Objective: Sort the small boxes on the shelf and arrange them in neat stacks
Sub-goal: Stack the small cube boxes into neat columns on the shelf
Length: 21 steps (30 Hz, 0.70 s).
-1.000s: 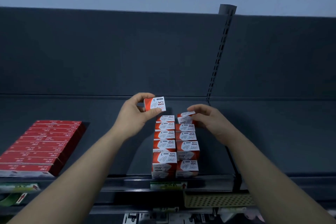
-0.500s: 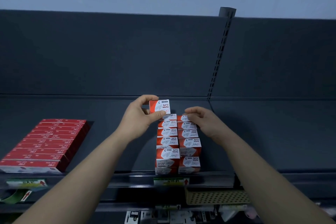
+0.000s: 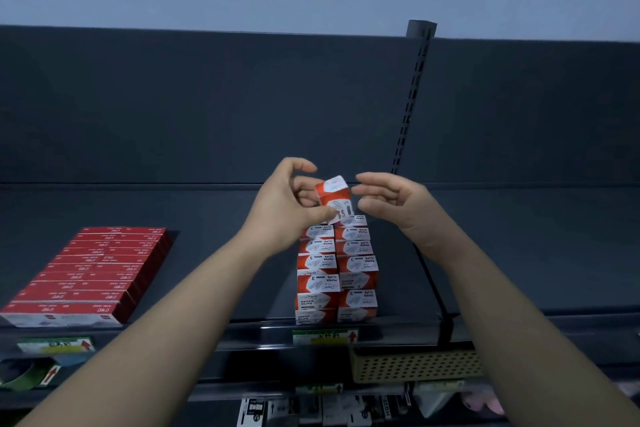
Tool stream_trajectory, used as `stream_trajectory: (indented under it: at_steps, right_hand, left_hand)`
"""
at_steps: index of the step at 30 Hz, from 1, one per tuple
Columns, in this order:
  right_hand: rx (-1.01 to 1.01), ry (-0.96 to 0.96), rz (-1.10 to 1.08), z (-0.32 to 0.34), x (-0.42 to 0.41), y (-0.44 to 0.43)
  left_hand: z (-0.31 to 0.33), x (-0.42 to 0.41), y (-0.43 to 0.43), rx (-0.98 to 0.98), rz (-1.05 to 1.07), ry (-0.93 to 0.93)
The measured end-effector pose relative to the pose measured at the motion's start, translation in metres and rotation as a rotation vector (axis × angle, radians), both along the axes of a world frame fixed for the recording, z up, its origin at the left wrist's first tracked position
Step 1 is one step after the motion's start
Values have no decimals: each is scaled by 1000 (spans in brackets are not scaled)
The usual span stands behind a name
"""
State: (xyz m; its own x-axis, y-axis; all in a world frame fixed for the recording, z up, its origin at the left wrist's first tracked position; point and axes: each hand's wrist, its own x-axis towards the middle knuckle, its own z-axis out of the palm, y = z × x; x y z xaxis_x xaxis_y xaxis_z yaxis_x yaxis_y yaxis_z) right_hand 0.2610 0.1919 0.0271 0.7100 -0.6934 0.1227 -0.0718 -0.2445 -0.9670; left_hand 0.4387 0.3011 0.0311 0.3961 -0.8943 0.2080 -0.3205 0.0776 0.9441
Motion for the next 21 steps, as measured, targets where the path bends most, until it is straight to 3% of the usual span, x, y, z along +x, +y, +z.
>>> stream_trajectory:
  at_steps: [7, 14, 17, 21]
  right_hand:
    - [-108, 39, -10, 10, -20, 21]
    - [62, 50, 1, -24, -62, 39]
    - [92, 43, -39, -43, -66, 49]
    - [48, 39, -119, -61, -62, 64]
  left_hand:
    - [10, -24, 3, -72, -118, -77]
    - [-24, -18, 38, 76, 29, -225]
    - [-41, -26, 51, 130, 38, -166]
    - [-63, -35, 61, 222, 7, 49]
